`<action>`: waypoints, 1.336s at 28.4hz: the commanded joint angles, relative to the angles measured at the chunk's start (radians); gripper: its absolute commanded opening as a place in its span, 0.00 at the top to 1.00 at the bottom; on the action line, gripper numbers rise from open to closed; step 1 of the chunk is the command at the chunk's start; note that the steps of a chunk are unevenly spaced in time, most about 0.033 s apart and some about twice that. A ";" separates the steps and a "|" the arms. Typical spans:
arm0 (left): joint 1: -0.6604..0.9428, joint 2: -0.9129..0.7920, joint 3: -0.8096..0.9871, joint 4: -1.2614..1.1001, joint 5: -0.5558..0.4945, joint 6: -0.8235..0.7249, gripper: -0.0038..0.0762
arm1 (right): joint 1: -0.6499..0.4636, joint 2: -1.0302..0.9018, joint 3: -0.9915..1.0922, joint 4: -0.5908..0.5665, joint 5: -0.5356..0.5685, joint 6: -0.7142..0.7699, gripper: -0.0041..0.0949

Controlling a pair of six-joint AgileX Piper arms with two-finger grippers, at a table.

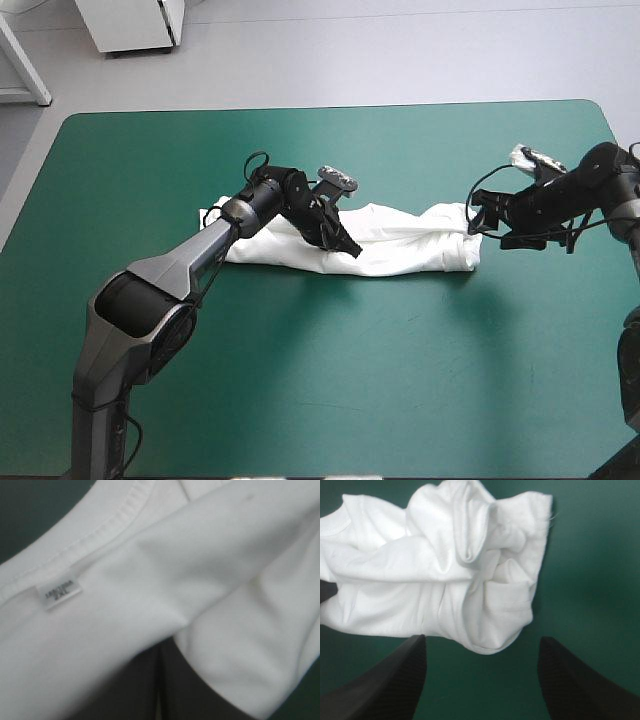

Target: Fold the cloth

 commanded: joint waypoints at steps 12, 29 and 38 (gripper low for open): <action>-0.010 -0.020 -0.008 -0.038 -0.013 -0.008 0.96 | 0.039 0.119 0.013 0.071 -0.079 -0.070 0.32; -0.008 -0.020 -0.008 -0.028 -0.015 -0.008 0.96 | 0.155 0.198 0.006 -0.085 -0.138 0.040 0.97; -0.008 -0.020 -0.008 -0.030 -0.017 -0.008 0.96 | 0.157 0.126 -0.093 -0.078 -0.100 0.040 0.97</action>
